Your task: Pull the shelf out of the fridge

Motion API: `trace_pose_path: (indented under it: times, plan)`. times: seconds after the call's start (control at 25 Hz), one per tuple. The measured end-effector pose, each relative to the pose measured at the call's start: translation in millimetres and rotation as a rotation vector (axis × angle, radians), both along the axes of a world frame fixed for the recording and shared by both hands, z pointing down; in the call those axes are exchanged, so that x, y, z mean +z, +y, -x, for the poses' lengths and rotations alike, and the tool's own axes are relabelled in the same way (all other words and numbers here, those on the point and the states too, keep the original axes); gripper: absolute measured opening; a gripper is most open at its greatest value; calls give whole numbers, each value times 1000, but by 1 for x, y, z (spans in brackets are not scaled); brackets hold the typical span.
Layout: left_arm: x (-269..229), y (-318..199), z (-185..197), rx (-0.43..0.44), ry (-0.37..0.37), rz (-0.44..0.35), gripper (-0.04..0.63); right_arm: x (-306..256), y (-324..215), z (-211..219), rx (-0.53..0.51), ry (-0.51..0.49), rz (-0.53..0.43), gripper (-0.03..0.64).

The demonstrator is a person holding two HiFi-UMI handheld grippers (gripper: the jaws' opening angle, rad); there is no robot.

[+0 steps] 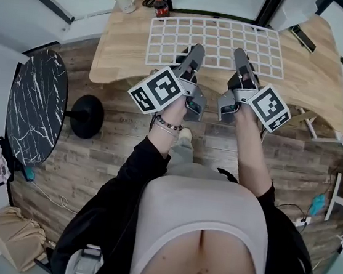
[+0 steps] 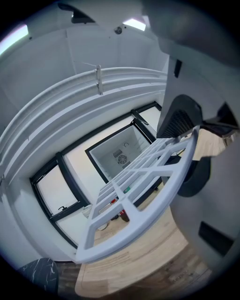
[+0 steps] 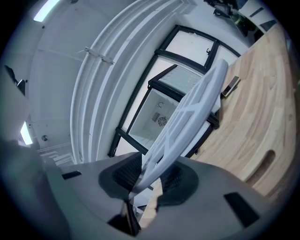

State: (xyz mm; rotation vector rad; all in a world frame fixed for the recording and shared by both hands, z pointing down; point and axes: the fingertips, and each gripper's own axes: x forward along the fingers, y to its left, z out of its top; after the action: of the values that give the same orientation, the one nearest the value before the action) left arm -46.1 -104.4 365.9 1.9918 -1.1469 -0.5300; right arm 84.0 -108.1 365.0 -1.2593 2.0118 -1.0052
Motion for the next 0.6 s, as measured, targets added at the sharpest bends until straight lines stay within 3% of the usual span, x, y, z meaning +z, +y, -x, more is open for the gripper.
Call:
trace_pose_path:
  times: [0.6]
  plan:
    - [-13,144,-54,-32,-7,-40,121,-14,139,-53,-29,9,-29,117]
